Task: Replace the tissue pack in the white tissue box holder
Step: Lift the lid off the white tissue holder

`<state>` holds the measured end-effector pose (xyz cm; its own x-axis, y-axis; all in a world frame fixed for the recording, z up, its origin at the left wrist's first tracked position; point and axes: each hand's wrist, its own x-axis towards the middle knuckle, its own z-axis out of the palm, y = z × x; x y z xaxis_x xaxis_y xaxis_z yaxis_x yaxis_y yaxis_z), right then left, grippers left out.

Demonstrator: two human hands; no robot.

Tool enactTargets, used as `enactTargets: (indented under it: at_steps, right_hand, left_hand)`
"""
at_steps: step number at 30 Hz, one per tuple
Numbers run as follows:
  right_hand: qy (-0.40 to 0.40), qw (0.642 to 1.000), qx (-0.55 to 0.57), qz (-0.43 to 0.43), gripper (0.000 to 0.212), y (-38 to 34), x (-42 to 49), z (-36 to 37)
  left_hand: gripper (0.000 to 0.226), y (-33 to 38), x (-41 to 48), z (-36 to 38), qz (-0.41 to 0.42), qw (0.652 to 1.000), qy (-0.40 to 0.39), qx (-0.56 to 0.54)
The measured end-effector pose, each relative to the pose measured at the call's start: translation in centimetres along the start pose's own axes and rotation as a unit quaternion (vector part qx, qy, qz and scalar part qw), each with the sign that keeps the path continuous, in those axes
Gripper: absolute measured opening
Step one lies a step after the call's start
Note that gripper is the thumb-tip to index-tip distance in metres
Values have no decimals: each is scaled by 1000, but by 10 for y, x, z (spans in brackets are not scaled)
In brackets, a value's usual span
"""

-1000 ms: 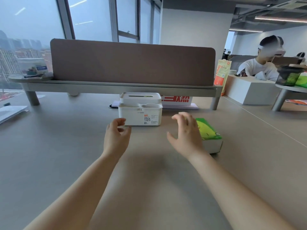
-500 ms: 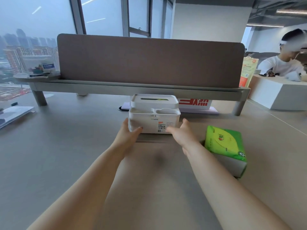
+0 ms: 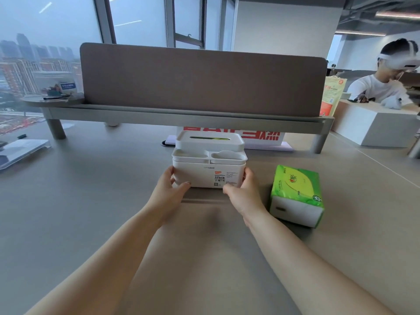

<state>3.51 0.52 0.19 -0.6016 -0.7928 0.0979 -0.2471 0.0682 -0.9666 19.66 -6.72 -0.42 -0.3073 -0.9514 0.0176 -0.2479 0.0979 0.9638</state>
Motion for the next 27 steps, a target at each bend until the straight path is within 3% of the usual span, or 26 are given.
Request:
enactTargets:
  at_steps: [8, 16, 20, 24, 27]
  right_hand:
    - [41, 998, 14, -47, 32, 3, -45, -25]
    - [73, 996, 41, -37, 42, 14, -58, -37]
    - [78, 993, 82, -46, 33, 9, -56, -44]
    - [102, 986, 119, -61, 24, 6, -54, -49]
    - [118, 984, 112, -70, 20, 3, -49, -51]
  left_hand:
    - [59, 1, -62, 4, 26, 999, 29, -4]
    - [39, 8, -87, 7, 43, 991, 127, -29]
    - [38, 11, -85, 1, 38, 982, 167, -85]
    - [53, 29, -66, -9, -11, 984, 155, -86]
    - [42, 48, -51, -11, -28, 991, 127, -39]
